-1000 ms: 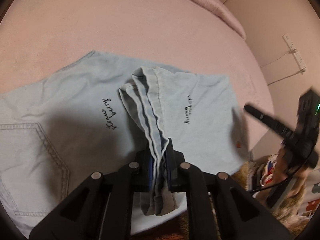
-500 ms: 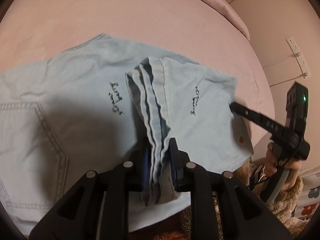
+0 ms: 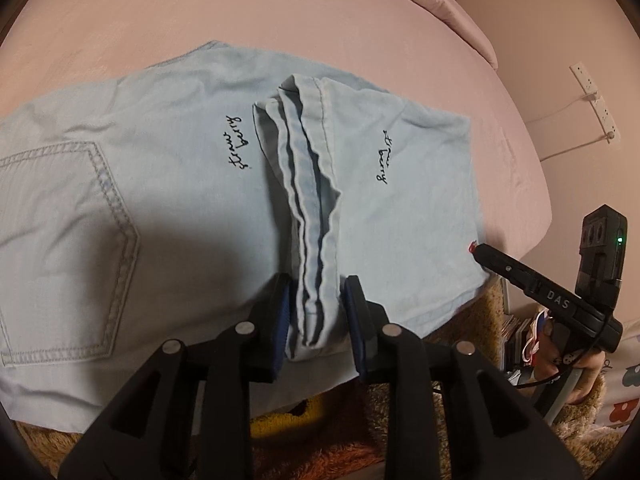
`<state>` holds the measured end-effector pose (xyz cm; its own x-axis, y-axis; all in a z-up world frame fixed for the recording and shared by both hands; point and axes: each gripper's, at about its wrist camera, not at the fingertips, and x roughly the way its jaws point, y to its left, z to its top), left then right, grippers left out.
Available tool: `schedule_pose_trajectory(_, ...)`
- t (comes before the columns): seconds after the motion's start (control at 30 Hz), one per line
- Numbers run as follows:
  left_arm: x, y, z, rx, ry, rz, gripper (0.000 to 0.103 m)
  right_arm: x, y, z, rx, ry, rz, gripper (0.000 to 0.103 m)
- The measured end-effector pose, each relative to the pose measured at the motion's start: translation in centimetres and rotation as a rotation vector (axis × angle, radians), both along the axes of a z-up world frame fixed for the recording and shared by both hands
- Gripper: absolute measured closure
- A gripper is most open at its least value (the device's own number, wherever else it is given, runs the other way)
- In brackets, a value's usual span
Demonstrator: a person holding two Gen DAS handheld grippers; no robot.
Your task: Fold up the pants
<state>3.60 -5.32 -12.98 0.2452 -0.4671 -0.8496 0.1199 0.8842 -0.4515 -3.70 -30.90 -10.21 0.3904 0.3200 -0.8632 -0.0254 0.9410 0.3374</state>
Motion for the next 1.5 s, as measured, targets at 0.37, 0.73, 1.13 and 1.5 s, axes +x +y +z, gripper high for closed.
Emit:
schedule_pose_trajectory(0.37, -0.2, -0.4, 0.1, 0.008, -0.001, 0.011, 0.077, -1.5, -0.9, 1.3, 0.002, -0.013, -0.018, 0.077)
schedule_pose_trajectory(0.73, -0.4, -0.1, 0.1, 0.024, -0.028, 0.002, 0.078, -1.1, -2.4, -2.3, 0.145, 0.044, -0.055, 0.054)
schedule_pose_trajectory(1.13, -1.1, -0.4, 0.0, 0.037, -0.045, 0.022, 0.075, -2.3, -0.4, 1.7, 0.044, -0.104, -0.043, 0.091)
schedule_pose_trajectory(1.5, -2.2, 0.2, -0.2, 0.026, -0.086, 0.058, 0.075, -1.2, 0.0, -2.2, -0.021, -0.051, -0.064, 0.091)
